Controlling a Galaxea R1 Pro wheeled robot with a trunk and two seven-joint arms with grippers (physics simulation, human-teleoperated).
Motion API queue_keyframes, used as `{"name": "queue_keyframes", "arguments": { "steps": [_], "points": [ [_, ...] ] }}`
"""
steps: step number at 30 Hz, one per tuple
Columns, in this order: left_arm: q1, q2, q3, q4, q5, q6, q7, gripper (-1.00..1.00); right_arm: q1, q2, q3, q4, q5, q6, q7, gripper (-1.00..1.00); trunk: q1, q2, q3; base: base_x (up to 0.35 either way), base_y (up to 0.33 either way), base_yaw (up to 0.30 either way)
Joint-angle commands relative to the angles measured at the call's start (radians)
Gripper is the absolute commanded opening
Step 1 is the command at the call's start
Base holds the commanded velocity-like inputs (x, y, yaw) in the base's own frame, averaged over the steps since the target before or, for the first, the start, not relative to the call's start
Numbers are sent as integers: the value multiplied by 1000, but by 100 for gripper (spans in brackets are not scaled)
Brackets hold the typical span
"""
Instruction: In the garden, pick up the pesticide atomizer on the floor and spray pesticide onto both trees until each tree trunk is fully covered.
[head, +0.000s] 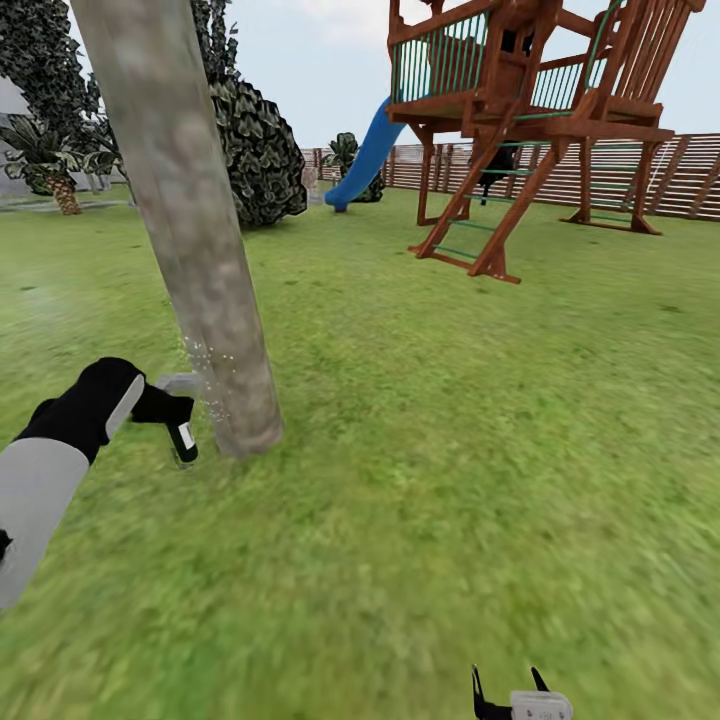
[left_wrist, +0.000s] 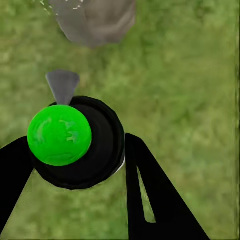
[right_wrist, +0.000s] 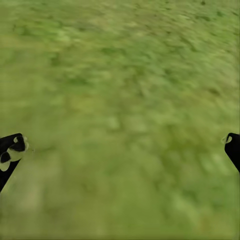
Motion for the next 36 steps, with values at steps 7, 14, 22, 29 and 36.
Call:
{"name": "queue_keyframes", "arguments": {
  "steps": [7,14,22,29,36],
  "points": [
    [-71,-23,0,82,-5,1,10,-100,0,-1,0,0,0,0,0,100,0,0,0,1,-1,0],
    [-68,-20,-1,81,-8,-1,9,-100,0,-1,0,0,0,0,0,100,0,0,0,164,-199,0],
    [-68,-15,2,82,-6,-1,9,-100,0,1,0,0,0,0,0,100,0,0,0,216,-211,133],
    [-68,-16,0,83,-5,-1,9,-100,0,1,0,0,0,0,0,100,0,0,0,206,-213,262],
    [-67,-18,0,90,-5,-2,9,-100,0,1,0,0,0,0,0,100,0,0,0,141,-244,15]
  ]
}}
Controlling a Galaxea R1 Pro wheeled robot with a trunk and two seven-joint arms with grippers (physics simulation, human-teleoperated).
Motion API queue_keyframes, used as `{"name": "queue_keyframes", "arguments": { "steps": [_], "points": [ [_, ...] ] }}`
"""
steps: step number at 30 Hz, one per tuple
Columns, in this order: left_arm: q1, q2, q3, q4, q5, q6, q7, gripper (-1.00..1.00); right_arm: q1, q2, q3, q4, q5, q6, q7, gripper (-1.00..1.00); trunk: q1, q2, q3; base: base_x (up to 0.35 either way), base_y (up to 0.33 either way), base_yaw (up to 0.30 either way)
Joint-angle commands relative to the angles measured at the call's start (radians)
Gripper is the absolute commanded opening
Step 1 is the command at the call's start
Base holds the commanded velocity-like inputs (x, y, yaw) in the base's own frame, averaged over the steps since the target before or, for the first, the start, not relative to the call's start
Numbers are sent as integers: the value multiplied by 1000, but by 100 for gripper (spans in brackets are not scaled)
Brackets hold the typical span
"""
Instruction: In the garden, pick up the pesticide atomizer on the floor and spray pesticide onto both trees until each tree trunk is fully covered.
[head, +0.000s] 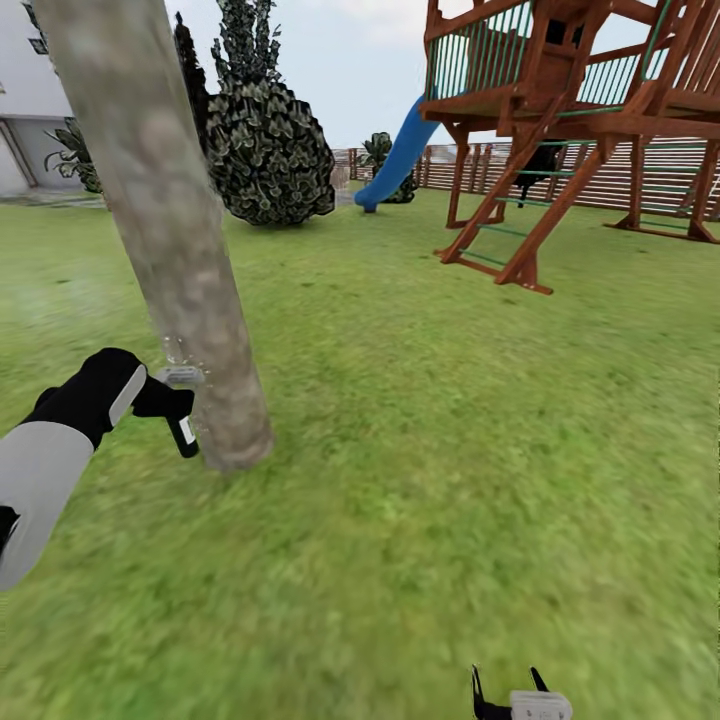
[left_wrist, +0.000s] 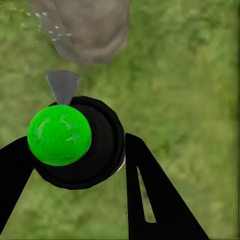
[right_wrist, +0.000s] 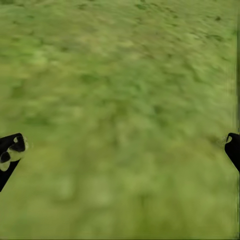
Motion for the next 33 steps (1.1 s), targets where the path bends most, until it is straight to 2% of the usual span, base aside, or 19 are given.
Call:
{"name": "queue_keyframes", "arguments": {
  "steps": [1,5,11,17,20,23,25,33],
  "points": [
    [0,1,0,0,0,0,0,-100,0,0,0,0,0,0,0,100,0,0,0,85,-265,0],
    [2,5,0,6,0,0,0,-100,0,0,0,0,0,0,0,100,0,0,0,16,-269,114],
    [60,3,0,6,2,-6,-1,-100,0,0,0,0,0,1,0,100,0,0,3,0,-262,261],
    [147,-3,-1,6,2,-13,1,-100,0,0,0,0,0,0,0,100,0,0,3,0,-23,27],
    [154,-4,2,-1,3,-13,2,-100,0,0,0,0,0,0,0,100,0,0,3,0,0,0],
    [137,-7,2,-10,4,-10,2,-100,0,0,0,0,0,0,0,100,0,0,3,0,0,0],
    [150,-6,5,-21,4,-12,2,-100,0,0,0,0,0,1,0,100,0,0,3,21,0,0],
    [155,-5,8,-24,5,-14,2,-100,0,-1,0,0,0,1,0,100,0,0,3,294,0,0]
  ]
}}
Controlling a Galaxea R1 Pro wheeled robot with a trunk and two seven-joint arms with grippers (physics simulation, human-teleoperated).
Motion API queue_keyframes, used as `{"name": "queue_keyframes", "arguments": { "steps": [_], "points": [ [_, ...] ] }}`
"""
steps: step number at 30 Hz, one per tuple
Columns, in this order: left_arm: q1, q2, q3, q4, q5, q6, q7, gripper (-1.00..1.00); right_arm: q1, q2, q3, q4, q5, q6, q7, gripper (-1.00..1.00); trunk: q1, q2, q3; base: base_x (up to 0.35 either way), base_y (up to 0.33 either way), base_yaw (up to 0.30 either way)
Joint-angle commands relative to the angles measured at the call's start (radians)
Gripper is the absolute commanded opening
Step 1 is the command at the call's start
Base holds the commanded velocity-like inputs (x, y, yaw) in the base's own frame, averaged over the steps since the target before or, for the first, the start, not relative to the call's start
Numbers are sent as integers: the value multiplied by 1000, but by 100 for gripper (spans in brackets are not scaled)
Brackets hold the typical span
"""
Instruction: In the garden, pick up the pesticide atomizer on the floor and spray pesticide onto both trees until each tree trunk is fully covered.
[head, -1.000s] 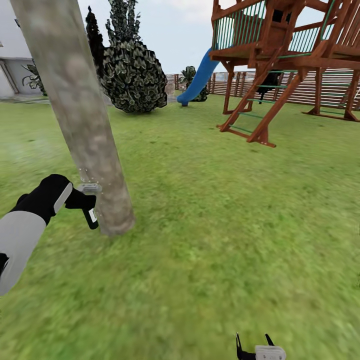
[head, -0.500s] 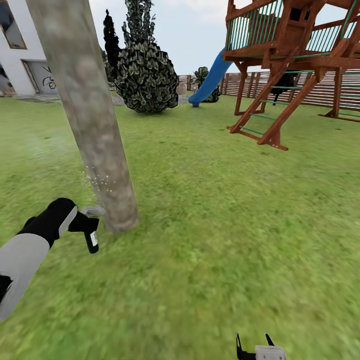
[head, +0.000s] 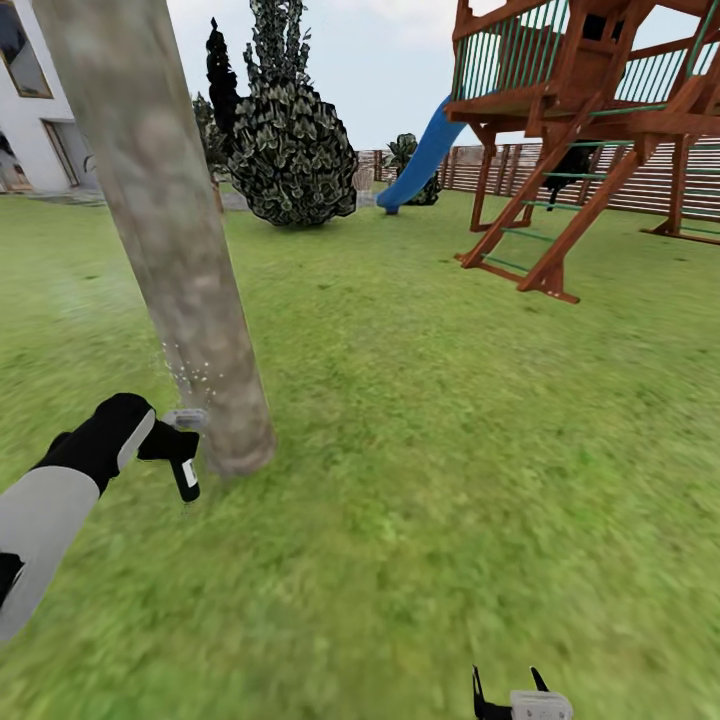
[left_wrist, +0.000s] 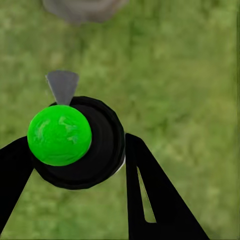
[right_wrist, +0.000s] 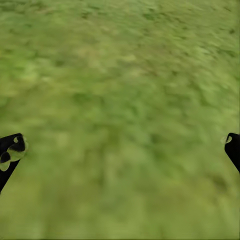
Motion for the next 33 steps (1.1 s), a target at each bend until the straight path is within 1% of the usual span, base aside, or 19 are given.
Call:
{"name": "queue_keyframes", "arguments": {
  "steps": [1,4,6,8,9,11,12,14,15,17,18,20,21,22,26,33],
  "points": [
    [-8,-1,-4,-3,-1,1,0,-100,0,0,0,0,0,0,0,100,0,0,0,89,0,0],
    [-15,1,-4,-5,-1,4,-1,-100,0,0,0,0,0,0,0,100,0,0,0,17,0,0],
    [-3,2,-4,-3,-1,1,-2,-100,0,0,0,0,0,1,0,100,0,0,0,3,0,0],
    [23,0,-5,5,0,-2,-2,-100,0,1,0,0,0,1,0,100,0,0,0,0,0,0],
    [55,-3,-4,2,1,-18,-1,-100,0,1,0,0,0,1,0,100,0,0,0,0,0,0],
    [71,-3,0,-1,1,-47,-1,-100,0,1,0,0,0,1,0,100,0,0,0,0,0,0],
    [71,-4,9,-4,1,-51,-1,-100,0,1,0,0,0,1,0,100,0,0,0,0,0,0],
    [63,-4,45,-5,1,-49,-1,-100,0,1,0,0,0,1,0,100,0,0,0,0,0,0],
    [52,-5,55,-5,1,-46,-1,-100,0,1,0,0,0,1,0,100,0,0,0,0,0,0],
    [5,-6,63,-35,-4,-27,-2,-100,0,1,0,0,0,0,0,100,0,0,0,0,0,0],
    [1,-6,64,-60,-7,-11,-2,-100,0,1,0,0,0,0,0,100,0,0,0,0,0,0],
    [6,-5,64,-71,-10,-10,-1,-100,0,1,0,0,0,0,0,100,0,0,0,0,0,0],
    [22,-5,63,-63,-10,-12,0,-100,0,1,0,0,0,0,0,100,0,0,0,0,0,0],
    [50,-6,62,-66,-10,-13,0,-100,0,1,0,0,0,0,0,100,0,0,0,0,0,0],
    [108,-6,62,-59,-11,-17,0,-100,0,-1,0,0,0,0,0,100,0,0,0,148,0,0],
    [133,-5,60,-60,-11,-17,-1,-100,0,-1,0,0,0,0,0,100,0,0,0,278,0,0]
  ]
}}
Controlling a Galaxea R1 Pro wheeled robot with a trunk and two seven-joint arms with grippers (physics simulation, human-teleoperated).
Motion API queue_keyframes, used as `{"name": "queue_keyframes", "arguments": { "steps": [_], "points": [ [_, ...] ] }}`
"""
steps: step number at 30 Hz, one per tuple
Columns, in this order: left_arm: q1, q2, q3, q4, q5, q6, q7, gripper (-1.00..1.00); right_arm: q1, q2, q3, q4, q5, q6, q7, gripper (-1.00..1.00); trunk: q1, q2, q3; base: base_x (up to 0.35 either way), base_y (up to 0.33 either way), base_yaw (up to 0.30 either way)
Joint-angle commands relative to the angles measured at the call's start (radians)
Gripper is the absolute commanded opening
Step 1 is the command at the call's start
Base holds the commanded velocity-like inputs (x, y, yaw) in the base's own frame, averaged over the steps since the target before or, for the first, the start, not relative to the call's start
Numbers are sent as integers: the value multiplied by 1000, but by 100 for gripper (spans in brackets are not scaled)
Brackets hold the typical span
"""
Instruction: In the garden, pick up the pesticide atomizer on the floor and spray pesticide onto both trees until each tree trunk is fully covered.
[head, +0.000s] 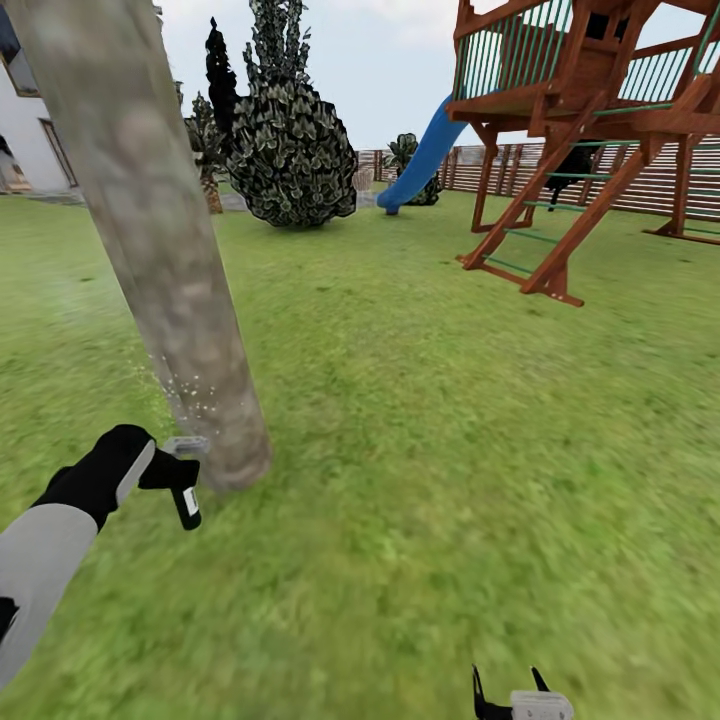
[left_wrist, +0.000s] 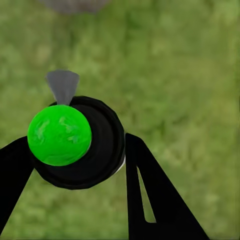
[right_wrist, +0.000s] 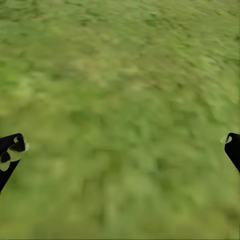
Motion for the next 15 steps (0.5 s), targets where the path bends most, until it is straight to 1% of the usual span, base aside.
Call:
{"name": "queue_keyframes", "arguments": {
  "steps": [1,3,4,7,9,11,12,13,14,15],
  "points": [
    [4,0,0,-1,0,0,0,-100,0,0,0,0,0,0,0,100,0,0,0,60,0,0],
    [23,0,0,1,0,-1,0,-100,0,2,0,0,0,-1,0,100,0,0,0,20,0,19],
    [32,0,0,1,0,-1,0,-100,0,2,0,0,0,-1,0,100,0,0,0,4,0,158],
    [41,-1,0,1,0,-3,0,-100,0,3,0,0,0,-1,0,100,0,0,0,1,0,242],
    [42,-1,0,3,1,-41,1,-100,0,3,0,0,0,-1,0,100,0,0,0,0,0,275],
    [43,-1,0,12,1,-52,1,-100,0,3,0,0,0,-1,0,100,0,0,0,0,-4,278],
    [43,-4,0,16,0,-56,1,-100,0,2,0,0,0,-1,0,100,0,0,0,45,-132,170],
    [43,-17,0,19,0,-58,1,-100,0,2,0,0,0,-1,0,100,0,0,0,78,-220,56],
    [43,-35,-1,20,-1,-59,2,-100,0,2,0,0,0,-1,0,100,0,0,0,86,-241,28],
    [44,-48,-1,19,-1,-59,14,-100,0,2,0,0,0,-1,0,100,0,0,0,90,-252,15]
  ]
}}
